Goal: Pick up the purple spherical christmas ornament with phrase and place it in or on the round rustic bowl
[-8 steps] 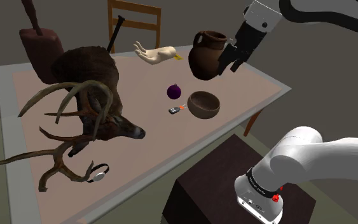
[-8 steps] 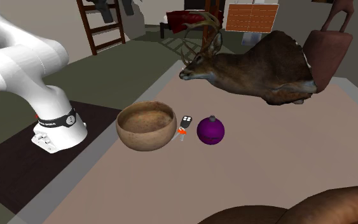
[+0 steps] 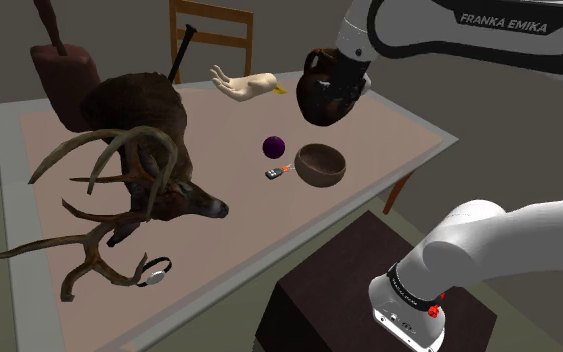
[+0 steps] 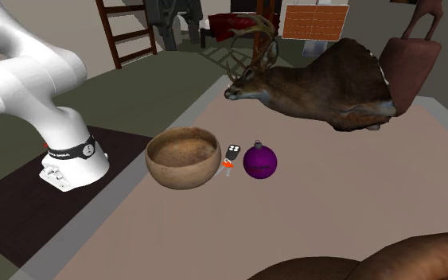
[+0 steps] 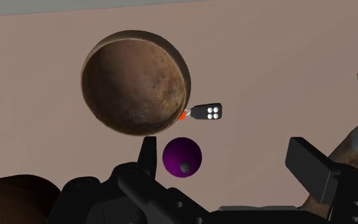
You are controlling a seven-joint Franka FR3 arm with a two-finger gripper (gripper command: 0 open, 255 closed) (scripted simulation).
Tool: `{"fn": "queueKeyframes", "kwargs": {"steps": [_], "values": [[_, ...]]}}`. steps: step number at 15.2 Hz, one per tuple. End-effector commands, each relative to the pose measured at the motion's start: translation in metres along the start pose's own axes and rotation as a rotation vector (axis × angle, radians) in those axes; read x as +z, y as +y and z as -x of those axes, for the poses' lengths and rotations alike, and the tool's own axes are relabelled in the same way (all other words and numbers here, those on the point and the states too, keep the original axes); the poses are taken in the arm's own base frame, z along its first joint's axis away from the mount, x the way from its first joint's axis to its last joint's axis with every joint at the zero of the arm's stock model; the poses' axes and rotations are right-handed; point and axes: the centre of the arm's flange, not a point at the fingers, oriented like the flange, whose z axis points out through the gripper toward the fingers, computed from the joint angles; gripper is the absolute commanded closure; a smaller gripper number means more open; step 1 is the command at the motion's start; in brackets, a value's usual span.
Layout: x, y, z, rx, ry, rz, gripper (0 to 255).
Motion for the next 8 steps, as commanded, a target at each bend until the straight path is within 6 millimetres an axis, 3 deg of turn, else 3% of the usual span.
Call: {"fn": "queueKeyframes", "kwargs": {"steps": [1, 8], "values": [[0.019, -0.016, -0.020, 0.029, -0.010, 0.041, 0], [0.087, -0.050, -0.092, 0.130, -0.044, 0.188, 0]]}}
